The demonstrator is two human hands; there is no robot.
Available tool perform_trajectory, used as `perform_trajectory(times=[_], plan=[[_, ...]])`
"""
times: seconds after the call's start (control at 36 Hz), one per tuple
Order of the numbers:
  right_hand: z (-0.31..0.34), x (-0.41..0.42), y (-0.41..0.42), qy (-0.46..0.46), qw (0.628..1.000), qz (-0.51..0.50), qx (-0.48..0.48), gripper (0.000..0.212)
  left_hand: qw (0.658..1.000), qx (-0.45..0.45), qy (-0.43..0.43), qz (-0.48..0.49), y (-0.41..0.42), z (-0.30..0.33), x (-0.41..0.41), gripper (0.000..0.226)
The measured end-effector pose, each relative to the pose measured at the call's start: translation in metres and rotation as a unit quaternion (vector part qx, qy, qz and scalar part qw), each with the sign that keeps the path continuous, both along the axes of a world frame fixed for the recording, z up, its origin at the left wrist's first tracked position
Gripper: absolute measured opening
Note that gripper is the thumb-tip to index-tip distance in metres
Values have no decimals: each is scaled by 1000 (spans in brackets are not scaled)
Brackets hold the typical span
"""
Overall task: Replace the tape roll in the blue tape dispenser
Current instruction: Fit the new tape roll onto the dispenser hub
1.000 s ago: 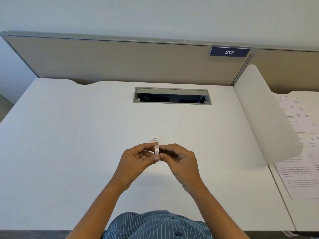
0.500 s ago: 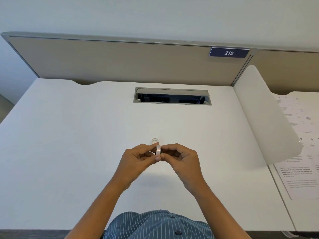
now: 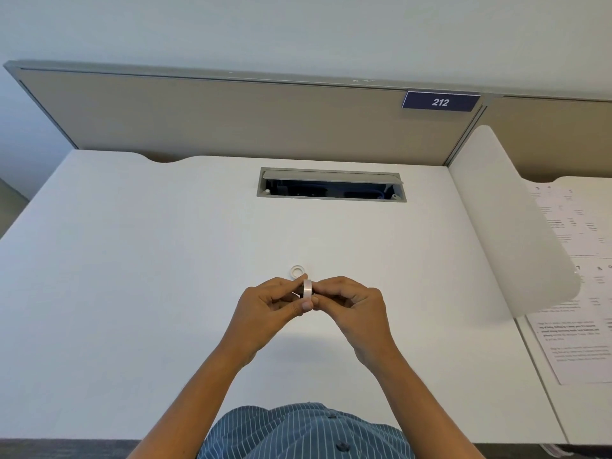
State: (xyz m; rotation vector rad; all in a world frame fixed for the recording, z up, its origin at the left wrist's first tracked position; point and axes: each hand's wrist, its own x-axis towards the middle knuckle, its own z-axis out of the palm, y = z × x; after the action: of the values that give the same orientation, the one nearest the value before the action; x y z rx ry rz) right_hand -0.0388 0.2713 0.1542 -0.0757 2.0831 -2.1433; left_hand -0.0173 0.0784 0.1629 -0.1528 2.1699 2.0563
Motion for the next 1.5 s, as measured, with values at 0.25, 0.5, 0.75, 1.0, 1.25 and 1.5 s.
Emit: perform_trajectory(times=[0.25, 0.5, 0.75, 1.0, 1.25, 1.5], plan=[[7, 0, -2, -37, 999, -7, -19, 23, 1000, 20, -17, 10, 1, 3, -1, 46], [12, -2, -2, -61, 996, -10, -59, 29, 999, 31, -14, -9, 2, 6, -3, 46], [13, -3, -1, -61, 996, 3, -64, 29, 999, 36, -19, 3, 2, 6, -2, 39], [15, -3, -3, -64, 997, 6, -49, 29, 999, 48, -22, 8, -1, 2, -1, 35], [9, -4, -10, -84, 996, 11, -16, 22, 999, 21, -19, 25, -6, -9, 0, 45], [2, -5, -25, -107, 994, 27, 0, 20, 999, 8, -27, 43, -21, -24, 2, 52]])
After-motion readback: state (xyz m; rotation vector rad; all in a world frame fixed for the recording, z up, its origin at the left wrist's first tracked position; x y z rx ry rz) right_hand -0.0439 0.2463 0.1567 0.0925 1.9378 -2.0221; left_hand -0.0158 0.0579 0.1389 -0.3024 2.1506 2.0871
